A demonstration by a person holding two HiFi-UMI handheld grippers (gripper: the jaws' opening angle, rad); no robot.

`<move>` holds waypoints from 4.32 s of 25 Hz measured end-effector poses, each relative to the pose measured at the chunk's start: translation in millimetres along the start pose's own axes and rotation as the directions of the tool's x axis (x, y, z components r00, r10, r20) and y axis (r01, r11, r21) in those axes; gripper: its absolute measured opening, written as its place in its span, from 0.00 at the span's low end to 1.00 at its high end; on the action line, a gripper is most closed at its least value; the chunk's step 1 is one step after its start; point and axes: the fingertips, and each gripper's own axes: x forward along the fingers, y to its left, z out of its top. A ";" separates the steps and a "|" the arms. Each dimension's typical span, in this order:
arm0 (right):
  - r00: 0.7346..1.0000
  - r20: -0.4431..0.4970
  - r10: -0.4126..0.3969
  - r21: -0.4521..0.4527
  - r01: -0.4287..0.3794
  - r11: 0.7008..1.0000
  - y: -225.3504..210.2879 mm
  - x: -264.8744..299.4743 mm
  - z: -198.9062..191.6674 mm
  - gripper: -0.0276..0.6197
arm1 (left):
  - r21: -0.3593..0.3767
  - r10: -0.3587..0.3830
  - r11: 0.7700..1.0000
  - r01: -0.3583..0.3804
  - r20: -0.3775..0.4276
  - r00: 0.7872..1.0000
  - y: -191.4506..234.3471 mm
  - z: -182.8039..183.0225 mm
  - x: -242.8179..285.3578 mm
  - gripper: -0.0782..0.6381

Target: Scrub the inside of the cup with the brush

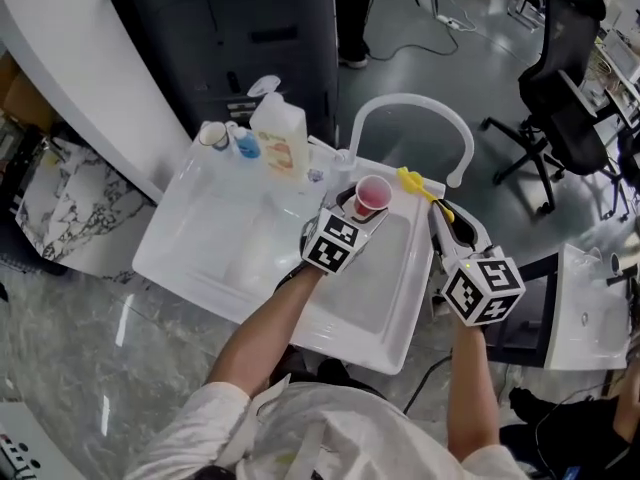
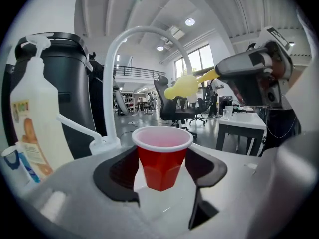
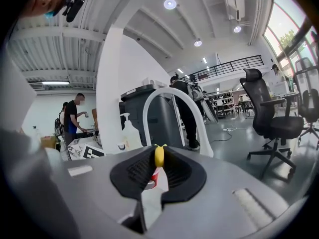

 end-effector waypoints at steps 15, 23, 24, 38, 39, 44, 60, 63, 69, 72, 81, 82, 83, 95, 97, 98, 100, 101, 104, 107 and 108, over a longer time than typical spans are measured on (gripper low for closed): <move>0.991 0.016 0.131 -0.023 -0.130 0.991 66.6 24.0 23.7 0.10 | 0.031 0.094 0.995 -0.095 0.018 0.995 52.2 26.8 -96.6 0.52; 0.984 0.007 0.181 -0.059 -0.180 0.982 97.8 35.9 37.9 0.10 | 0.083 0.079 0.993 -0.079 0.001 0.997 81.1 31.1 -141.5 0.51; 0.983 0.007 0.184 -0.065 -0.183 0.981 101.1 37.2 40.0 0.10 | 0.089 0.080 0.993 -0.079 0.000 0.997 85.7 31.6 -146.5 0.51; 0.969 -0.029 0.243 -0.150 -0.245 0.958 129.8 51.9 52.0 0.10 | 0.264 0.074 0.963 -0.056 -0.058 0.996 121.3 31.7 -161.6 0.50; 0.967 -0.038 0.251 -0.161 -0.254 0.954 132.1 53.5 51.8 0.10 | 0.281 0.075 0.958 -0.054 -0.065 0.995 122.8 31.9 -161.4 0.50; 0.954 -0.074 0.292 -0.203 -0.301 0.932 145.3 60.6 53.0 0.10 | 0.384 0.088 0.923 -0.039 -0.111 0.990 126.7 33.2 -158.3 0.49; 0.906 -0.198 0.374 -0.261 -0.417 0.871 180.4 80.2 30.4 0.10 | 0.592 0.106 0.806 0.021 -0.179 0.978 113.7 30.5 -155.4 0.49; 0.900 -0.217 0.378 -0.264 -0.427 0.865 184.1 83.8 25.0 0.10 | 0.614 0.103 0.789 0.031 -0.183 0.978 107.6 30.3 -155.2 0.49; 0.892 -0.236 0.385 -0.264 -0.440 0.858 190.8 90.5 15.3 0.10 | 0.663 0.099 0.747 0.047 -0.180 0.979 96.5 30.2 -155.9 0.49; 0.889 -0.243 0.388 -0.266 -0.446 0.855 194.7 93.7 11.7 0.10 | 0.671 0.094 0.740 0.050 -0.176 0.980 91.9 31.5 -157.0 0.49; 0.893 -0.265 0.365 -0.286 -0.434 0.854 193.9 101.6 -1.1 0.10 | 0.679 0.084 0.733 0.042 -0.151 0.985 83.7 34.3 -159.0 0.49; 0.893 -0.268 0.362 -0.292 -0.434 0.853 193.9 102.2 -2.4 0.10 | 0.679 0.085 0.733 0.041 -0.150 0.985 83.7 34.4 -158.7 0.49; 0.892 -0.273 0.360 -0.295 -0.433 0.852 193.6 102.6 -3.8 0.10 | 0.679 0.085 0.733 0.040 -0.150 0.985 84.0 34.0 -158.4 0.49; 0.879 -0.295 0.375 -0.244 -0.449 0.860 194.3 96.9 -11.1 0.10 | 0.660 0.095 0.751 0.017 -0.133 0.987 89.7 34.5 -157.0 0.49; 0.878 -0.293 0.379 -0.239 -0.451 0.860 194.9 95.4 -11.2 0.10 | 0.658 0.096 0.753 0.014 -0.131 0.987 89.5 34.1 -157.0 0.49; 0.878 -0.291 0.380 -0.236 -0.451 0.861 195.2 95.0 -11.1 0.10 | 0.657 0.096 0.754 0.013 -0.130 0.987 89.8 33.8 -156.8 0.49; 0.877 -0.285 0.386 -0.226 -0.453 0.862 196.3 94.8 -10.4 0.10 | 0.654 0.097 0.757 0.013 -0.132 0.986 91.3 32.9 -156.3 0.49; 0.877 -0.281 0.389 -0.221 -0.454 0.863 197.2 94.9 -9.7 0.10 | 0.652 0.099 0.758 0.012 -0.133 0.986 92.7 32.2 -156.2 0.49; 0.875 -0.275 0.398 -0.215 -0.459 0.862 200.6 94.9 -8.2 0.10 | 0.646 0.103 0.764 0.009 -0.136 0.985 95.6 30.5 -156.3 0.49; 0.872 -0.268 0.410 -0.209 -0.468 0.859 204.7 93.4 -6.4 0.10 | 0.641 0.103 0.768 0.009 -0.137 0.985 95.1 29.2 -155.8 0.49; 0.872 -0.266 0.411 -0.209 -0.469 0.858 205.7 92.6 -5.6 0.10 | 0.640 0.102 0.769 0.010 -0.138 0.985 94.3 28.9 -155.6 0.49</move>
